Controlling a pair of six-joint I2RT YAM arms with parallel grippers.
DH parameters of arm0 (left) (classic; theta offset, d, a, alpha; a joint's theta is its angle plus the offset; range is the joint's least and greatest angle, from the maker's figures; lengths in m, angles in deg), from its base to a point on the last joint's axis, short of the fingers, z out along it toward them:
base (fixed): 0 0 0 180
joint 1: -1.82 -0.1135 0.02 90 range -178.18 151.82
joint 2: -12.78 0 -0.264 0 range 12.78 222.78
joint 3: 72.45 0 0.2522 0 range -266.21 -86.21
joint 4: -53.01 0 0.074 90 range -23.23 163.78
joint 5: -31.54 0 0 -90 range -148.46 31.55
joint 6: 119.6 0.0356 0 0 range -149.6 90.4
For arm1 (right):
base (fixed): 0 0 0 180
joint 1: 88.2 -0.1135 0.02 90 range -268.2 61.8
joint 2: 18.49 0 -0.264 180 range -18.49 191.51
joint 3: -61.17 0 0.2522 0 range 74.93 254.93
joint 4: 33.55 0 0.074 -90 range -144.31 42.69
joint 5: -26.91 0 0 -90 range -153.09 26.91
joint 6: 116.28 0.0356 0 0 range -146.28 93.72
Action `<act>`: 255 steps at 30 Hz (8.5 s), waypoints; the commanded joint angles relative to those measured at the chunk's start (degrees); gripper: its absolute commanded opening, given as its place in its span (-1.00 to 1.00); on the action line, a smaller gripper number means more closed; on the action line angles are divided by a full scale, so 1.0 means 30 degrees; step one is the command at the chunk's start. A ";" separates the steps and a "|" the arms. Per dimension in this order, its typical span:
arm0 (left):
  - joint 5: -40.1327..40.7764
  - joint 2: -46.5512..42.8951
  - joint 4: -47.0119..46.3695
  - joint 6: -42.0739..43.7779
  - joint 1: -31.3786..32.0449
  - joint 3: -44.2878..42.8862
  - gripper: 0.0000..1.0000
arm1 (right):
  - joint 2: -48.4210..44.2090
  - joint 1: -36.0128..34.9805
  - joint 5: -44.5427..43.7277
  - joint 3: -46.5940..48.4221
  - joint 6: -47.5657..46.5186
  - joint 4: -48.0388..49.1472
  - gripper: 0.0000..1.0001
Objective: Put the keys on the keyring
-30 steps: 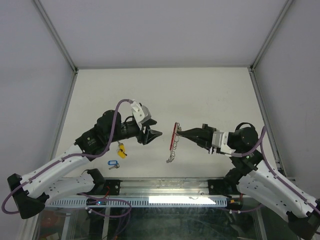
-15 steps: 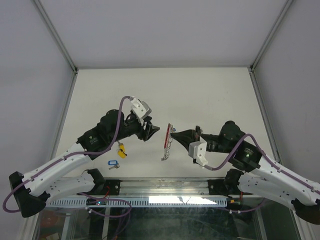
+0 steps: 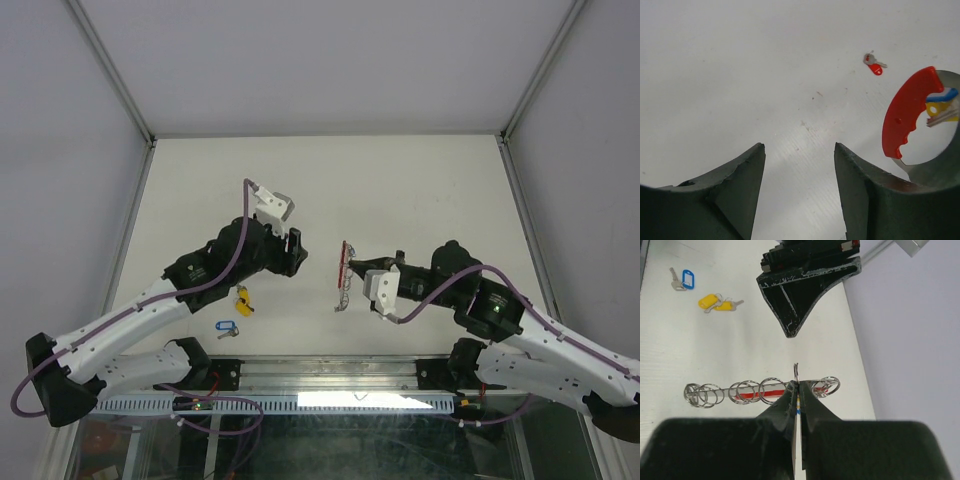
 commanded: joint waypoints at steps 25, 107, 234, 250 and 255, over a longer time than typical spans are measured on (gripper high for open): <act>0.9072 0.2198 1.1386 -1.7848 -0.0016 0.0589 0.00 | 0.0157 -0.0116 -0.3102 0.0683 0.6443 -0.2098 -1.00; -0.0991 0.4613 0.2407 -0.7534 -0.8827 0.4747 -0.86 | 0.2188 -0.0116 -0.0558 0.0788 0.7058 -0.1720 -1.00; -0.3394 -0.0002 -0.9599 0.3708 0.2269 0.3793 -1.00 | 0.3159 0.8935 1.2357 0.2126 1.4505 -0.2680 -1.00; -0.8553 -0.1637 -1.0823 0.5795 0.2268 0.4184 -1.00 | 0.3718 0.8926 1.6088 0.1489 1.3739 -0.1806 -1.00; -0.9698 -0.2268 -1.0471 0.6017 0.2287 0.4183 -1.00 | 0.4322 0.8934 1.7032 0.1683 1.3810 -0.1801 -1.00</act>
